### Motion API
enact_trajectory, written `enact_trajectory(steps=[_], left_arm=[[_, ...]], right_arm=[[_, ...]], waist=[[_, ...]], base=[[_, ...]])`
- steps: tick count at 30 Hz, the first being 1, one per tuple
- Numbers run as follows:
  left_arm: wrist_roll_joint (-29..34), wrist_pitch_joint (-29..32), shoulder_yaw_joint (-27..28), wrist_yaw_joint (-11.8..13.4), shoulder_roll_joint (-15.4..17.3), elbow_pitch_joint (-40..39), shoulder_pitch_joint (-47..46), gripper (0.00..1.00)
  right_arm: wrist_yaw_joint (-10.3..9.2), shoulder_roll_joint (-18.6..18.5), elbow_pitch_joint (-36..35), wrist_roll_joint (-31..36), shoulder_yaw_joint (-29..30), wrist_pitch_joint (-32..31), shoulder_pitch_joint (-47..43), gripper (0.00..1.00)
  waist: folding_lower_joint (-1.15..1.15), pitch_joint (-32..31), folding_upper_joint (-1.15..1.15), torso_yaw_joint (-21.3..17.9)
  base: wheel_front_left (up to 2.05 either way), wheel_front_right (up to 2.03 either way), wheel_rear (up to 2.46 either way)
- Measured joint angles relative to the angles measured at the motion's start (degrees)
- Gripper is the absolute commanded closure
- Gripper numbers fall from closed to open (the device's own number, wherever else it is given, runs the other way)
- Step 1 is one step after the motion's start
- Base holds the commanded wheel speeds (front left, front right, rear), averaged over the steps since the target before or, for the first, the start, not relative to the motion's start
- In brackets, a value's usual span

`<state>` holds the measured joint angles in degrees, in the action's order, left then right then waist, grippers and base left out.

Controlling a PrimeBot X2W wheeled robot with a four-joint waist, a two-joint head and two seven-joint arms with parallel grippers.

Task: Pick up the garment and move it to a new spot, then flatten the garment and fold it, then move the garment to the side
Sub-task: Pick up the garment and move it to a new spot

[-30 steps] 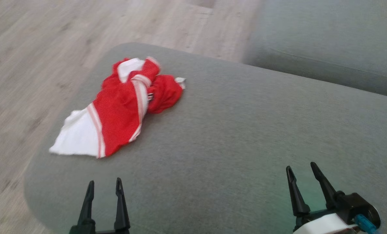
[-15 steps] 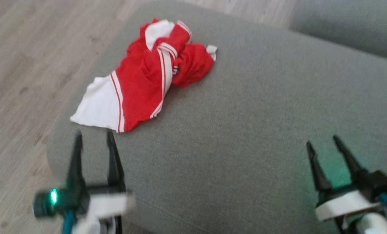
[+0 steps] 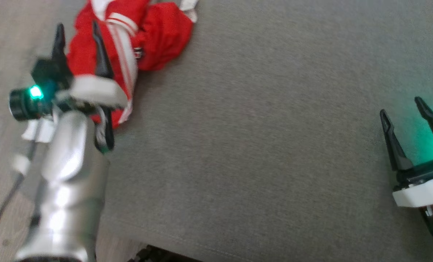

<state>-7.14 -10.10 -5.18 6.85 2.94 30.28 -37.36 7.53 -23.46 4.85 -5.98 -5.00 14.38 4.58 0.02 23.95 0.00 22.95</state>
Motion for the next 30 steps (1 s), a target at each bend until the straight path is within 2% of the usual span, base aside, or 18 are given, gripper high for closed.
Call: enact_trajectory(steps=[4,6,8,9,10,11,13,18,25,30], left_arm=[[-3.98,6.19,3.08,-0.37,0.2,13.77,-9.68,0.0],[-5.39,9.44,4.64,-0.32,0.88,23.54,-12.21,0.0],[-6.27,9.5,5.7,-0.38,1.68,27.7,-12.2,0.0],[-7.15,9.01,6.46,-0.74,2.05,28.85,-12.44,0.27],[-7.71,8.2,6.88,-1.47,2.46,29.74,-13.04,0.9],[-8.02,6.91,7.09,-2.11,3.0,30.53,-13.62,1.0],[-7.94,3.69,6.91,-3.54,3.74,31.97,-14.37,1.0],[-6.59,-2.91,5.91,-5.13,6.08,33.25,-14.15,1.0],[-6.15,-4.11,4.78,-9.22,9.48,26.77,-15.75,1.0],[-6.04,-3.77,3.42,-11.45,11.33,20.35,-16.36,1.0]], right_arm=[[0.0,-0.93,-1.22,-0.05,-0.04,0.01,1.01,0.0],[0.0,-0.92,-1.8,-0.07,-0.32,0.1,2.27,0.0],[0.0,-0.68,-1.92,-0.08,-0.4,0.25,3.25,0.0],[0.0,-0.56,-1.98,-0.08,-0.37,0.25,3.55,0.0],[0.0,-0.45,-1.99,-0.08,-0.35,0.26,3.66,0.0],[0.0,-0.2,-1.98,-0.07,-0.34,0.26,3.68,0.0],[0.0,0.59,-1.67,-0.08,-0.34,0.26,3.69,0.0],[0.0,4.04,0.66,-0.08,-1.16,0.25,3.22,0.0],[0.0,10.22,3.02,-0.3,-2.4,0.25,1.34,0.0],[0.0,14.88,4.0,-0.73,-4.05,0.25,0.32,0.0]], waist=[[0.0,2.84,0.0,-3.1],[-0.01,4.51,0.0,-5.48],[-0.01,5.32,0.0,-7.0],[-0.02,5.65,0.0,-7.69],[-0.03,5.92,0.0,-8.28],[-0.03,6.1,0.0,-8.8],[-0.01,5.99,0.0,-9.59],[-0.02,2.4,0.0,-10.37],[-0.04,-6.41,0.0,-12.47],[-0.04,-11.87,0.0,-17.24]], base=[[0.0,0.0,0.0],[0.0,0.0,0.0],[0.0,0.0,0.0],[0.0,0.0,0.0],[0.0,0.0,0.0],[0.0,0.0,0.0],[0.0,0.0,0.0],[0.0,0.0,0.0],[0.0,0.0,0.0],[0.0,0.0,0.0]])
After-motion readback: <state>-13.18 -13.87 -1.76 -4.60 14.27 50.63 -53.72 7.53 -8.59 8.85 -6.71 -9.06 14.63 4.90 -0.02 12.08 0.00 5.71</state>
